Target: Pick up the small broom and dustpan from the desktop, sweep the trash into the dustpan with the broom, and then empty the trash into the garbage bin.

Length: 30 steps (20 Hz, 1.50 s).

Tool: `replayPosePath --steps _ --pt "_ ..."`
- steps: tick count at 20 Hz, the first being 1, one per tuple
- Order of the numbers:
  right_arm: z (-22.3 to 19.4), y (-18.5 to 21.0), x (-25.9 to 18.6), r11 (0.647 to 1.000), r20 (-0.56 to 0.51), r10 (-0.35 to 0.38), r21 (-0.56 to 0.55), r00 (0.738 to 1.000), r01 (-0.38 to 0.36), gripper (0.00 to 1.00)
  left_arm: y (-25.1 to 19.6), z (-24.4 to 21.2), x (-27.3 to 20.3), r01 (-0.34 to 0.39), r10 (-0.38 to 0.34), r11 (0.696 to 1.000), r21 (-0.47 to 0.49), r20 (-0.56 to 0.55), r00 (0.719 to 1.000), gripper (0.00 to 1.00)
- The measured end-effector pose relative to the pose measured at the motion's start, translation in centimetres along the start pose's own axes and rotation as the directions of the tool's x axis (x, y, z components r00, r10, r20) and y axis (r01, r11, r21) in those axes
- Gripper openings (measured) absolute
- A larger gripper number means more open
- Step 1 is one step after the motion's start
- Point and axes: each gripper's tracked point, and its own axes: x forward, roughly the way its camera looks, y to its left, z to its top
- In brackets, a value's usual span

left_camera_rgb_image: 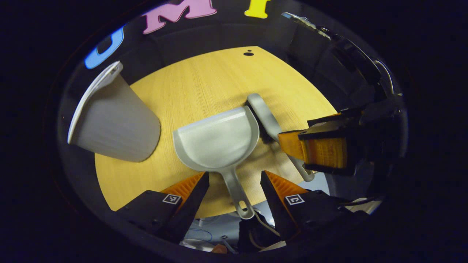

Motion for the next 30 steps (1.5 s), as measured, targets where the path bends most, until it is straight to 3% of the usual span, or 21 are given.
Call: replayPosePath --steps 3,5,6,9,11,13,14,16,18,20,21,22,23,24,25,26,27,28,30 --pt "0.3 -0.1 -4.0 1.0 0.087 -0.005 -0.024 0.996 0.007 0.99 -2.6 1.1 -2.4 0.071 -0.075 0.997 0.033 0.132 0.988 0.87" --pt "1.0 -0.8 -6.8 0.999 0.181 -0.007 -0.035 0.983 0.014 0.99 -4.2 2.9 -4.0 0.085 -0.099 0.994 0.063 0.265 0.959 0.87" --pt "2.0 -0.9 -8.6 0.998 0.262 0.01 -0.059 0.965 0.005 0.99 -5.0 4.0 -5.3 0.087 -0.111 0.993 0.085 0.344 0.932 0.86" --pt "5.7 -0.4 -14.1 0.985 0.505 0.087 -0.171 0.859 0.0 0.98 -8.7 6.3 -9.7 0.12 -0.189 0.979 0.164 0.52 0.833 0.85" --pt "7.6 -0.8 -16.4 0.972 0.589 0.139 -0.236 0.796 0.006 0.98 -10.1 8.9 -12.8 0.061 -0.145 0.987 0.15 0.65 0.746 0.87" --pt "10.2 -1.9 -19.7 0.961 0.687 0.19 -0.276 0.701 0.01 0.98 -11.2 10.6 -15.4 -0.005 -0.046 0.998 0.067 0.736 0.676 0.86" --pt "11.5 -3.0 -21.6 0.956 0.735 0.21 -0.293 0.645 0.023 0.98 -11.6 11.2 -17.4 -0.039 0.02 0.999 0.005 0.777 0.63 0.86" --pt "14.1 -6.1 -26.7 0.956 0.828 0.237 -0.292 0.508 0.03 1.0 -13.0 11.2 -20.5 -0.064 0.129 0.992 -0.113 0.841 0.526 0.86" --pt "16.5 -9.5 -30.4 0.957 0.896 0.26 -0.29 0.36 0.03 1.0 -14.3 11.4 -22.8 -0.07 0.207 0.978 -0.194 0.912 0.355 0.87" --pt "17.8 -12.3 -31.7 0.95 0.92 0.279 -0.306 0.274 0.061 0.95 -15.1 10.1 -24.1 -0.1 0.281 0.959 -0.265 0.936 0.214 0.86" --pt "18.3 -13.3 -30.8 0.942 0.922 0.287 -0.322 0.26 0.101 0.99 -15.0 10.2 -24.0 -0.1 0.307 0.95 -0.296 0.945 0.112 0.85" --pt "19.0 -14.2 -28.9 0.925 0.916 0.302 -0.349 0.264 0.152 0.99 -15.5 9.7 -23.7 -0.061 0.297 0.954 -0.295 0.955 0.022 0.85" --pt "19.7 -16.0 -25.5 0.917 0.907 0.28 -0.35 0.314 0.194 0.96 -16.4 9.2 -22.7 0.015 0.257 0.966 -0.257 0.966 -0.015 0.84" --pt "19.3 -17.6 -22.5 0.919 0.887 0.257 -0.347 0.384 0.186 0.99 -16.4 8.9 -21.9 0.114 0.226 0.968 -0.222 0.974 -0.019 0.84" --pt "18.6 -18.1 -21.0 0.925 0.881 0.276 -0.351 0.383 0.142 0.98 -16.1 8.2 -20.3 0.204 0.239 0.949 -0.239 0.971 0.027 0.84" --pt "18.1 -18.7 -20.2 0.936 0.888 0.279 -0.336 0.365 0.103 1.0 -15.5 10.1 -19.3 0.243 0.267 0.93 -0.274 0.962 0.064 0.84" --pt "18.6 -19.4 -19.3 0.943 0.9 0.272 -0.32 0.341 0.093 1.0 -14.6 10.4 -18.1 0.222 0.31 0.922 -0.318 0.948 0.072 0.85" --pt "19.1 -19.9 -17.8 0.946 0.905 0.257 -0.307 0.341 0.102 0.96 -13.8 12.0 -16.1 0.198 0.336 0.917 -0.347 0.938 0.085 0.85" --pt "19.4 -21.0 -14.1 0.956 0.9 0.214 -0.273 0.379 0.11 1.0 -11.9 13.3 -11.7 0.191 0.343 0.91 -0.367 0.928 0.146 0.82"
